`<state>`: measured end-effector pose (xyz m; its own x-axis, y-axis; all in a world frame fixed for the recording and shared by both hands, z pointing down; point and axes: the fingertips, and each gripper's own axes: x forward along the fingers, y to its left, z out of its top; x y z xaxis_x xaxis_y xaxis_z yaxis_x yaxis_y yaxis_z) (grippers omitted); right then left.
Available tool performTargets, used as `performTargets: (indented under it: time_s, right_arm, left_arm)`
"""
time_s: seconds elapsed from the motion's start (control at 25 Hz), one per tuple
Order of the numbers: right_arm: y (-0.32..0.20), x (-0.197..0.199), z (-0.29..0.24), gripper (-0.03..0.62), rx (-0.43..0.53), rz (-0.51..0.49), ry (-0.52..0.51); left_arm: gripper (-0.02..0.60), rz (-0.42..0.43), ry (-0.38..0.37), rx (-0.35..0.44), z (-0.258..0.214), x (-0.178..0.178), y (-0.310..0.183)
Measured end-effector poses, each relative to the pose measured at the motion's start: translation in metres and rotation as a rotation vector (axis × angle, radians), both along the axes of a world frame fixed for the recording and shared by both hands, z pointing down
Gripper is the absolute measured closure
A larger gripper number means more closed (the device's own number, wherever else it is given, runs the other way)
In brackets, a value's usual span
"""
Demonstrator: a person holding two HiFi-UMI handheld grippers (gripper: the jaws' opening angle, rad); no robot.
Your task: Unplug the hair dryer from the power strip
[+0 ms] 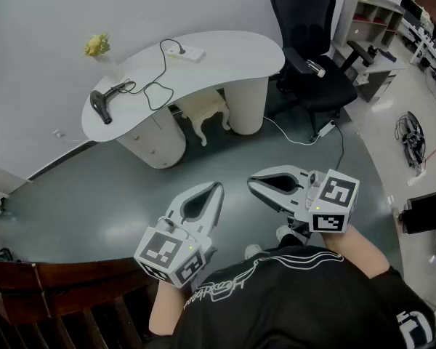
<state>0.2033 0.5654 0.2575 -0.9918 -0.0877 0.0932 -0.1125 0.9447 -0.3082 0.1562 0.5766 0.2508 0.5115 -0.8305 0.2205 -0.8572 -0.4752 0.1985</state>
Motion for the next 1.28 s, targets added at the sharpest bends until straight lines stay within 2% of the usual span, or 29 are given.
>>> performTargets:
  time_s: [0.52,0.8,1.04,1.28]
  right_arm:
    - [0.007,-0.016,-0.011,0.597,0.008,0.01,0.001]
    - [-0.014,-0.017,-0.016,0.597,-0.038,0.022,-0.039]
    - [-0.051,-0.027,-0.009,0.597,-0.054,0.007,-0.069]
    - [-0.116,-0.046,-0.002,0.597,-0.082,-0.011,-0.089]
  left_arm:
    - [0.578,-0.001,0.007,0.026,-0.013,-0.016,0.011]
    - [0.578,-0.009,0.029,0.024,-0.015,-0.023,-0.002]
    - [0.578,-0.031,0.03,0.017,-0.006,-0.038,-0.035]
    - [0.578,-0.049,0.018,-0.007,0.001,-0.055,-0.098]
